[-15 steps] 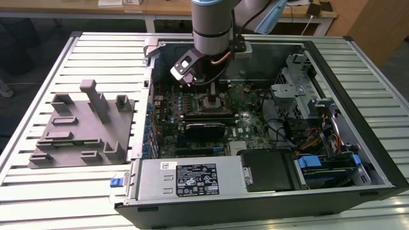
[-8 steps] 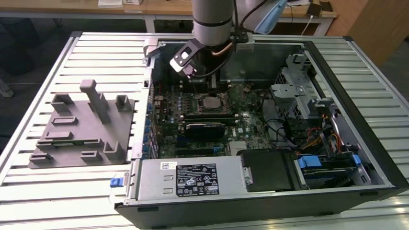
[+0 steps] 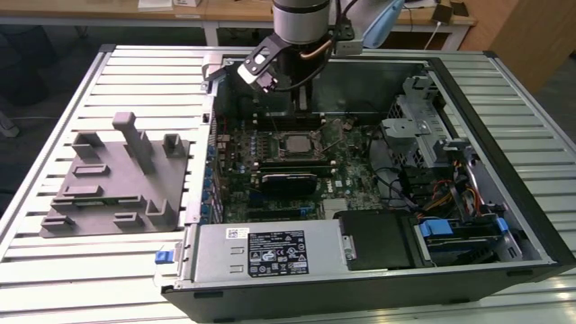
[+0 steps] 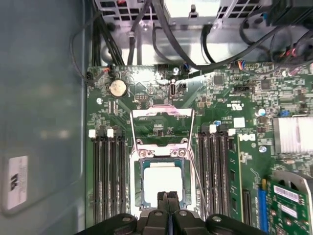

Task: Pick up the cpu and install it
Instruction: 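Place the cpu into insertion slot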

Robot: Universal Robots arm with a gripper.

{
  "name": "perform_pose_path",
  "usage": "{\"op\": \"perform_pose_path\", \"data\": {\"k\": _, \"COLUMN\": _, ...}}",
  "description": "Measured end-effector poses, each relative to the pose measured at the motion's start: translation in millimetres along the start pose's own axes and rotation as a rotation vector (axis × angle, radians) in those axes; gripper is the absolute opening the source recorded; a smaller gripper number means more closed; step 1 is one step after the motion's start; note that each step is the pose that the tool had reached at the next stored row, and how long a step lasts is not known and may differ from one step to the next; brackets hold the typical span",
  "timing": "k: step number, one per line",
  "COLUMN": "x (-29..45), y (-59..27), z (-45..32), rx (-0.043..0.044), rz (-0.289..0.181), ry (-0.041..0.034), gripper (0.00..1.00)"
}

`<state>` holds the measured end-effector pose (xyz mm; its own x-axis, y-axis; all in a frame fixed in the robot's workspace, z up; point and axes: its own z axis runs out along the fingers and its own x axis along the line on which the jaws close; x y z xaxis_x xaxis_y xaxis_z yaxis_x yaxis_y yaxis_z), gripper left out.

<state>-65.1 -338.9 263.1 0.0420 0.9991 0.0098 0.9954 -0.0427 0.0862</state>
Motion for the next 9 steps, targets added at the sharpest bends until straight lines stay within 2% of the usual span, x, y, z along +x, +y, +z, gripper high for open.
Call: {"op": "perform_pose_path", "data": {"k": 9, "x": 0.0, "y": 0.1, "z": -1.5, "rx": -0.0004, "rz": 0.000, "ry": 0.0001, "gripper": 0.11}}
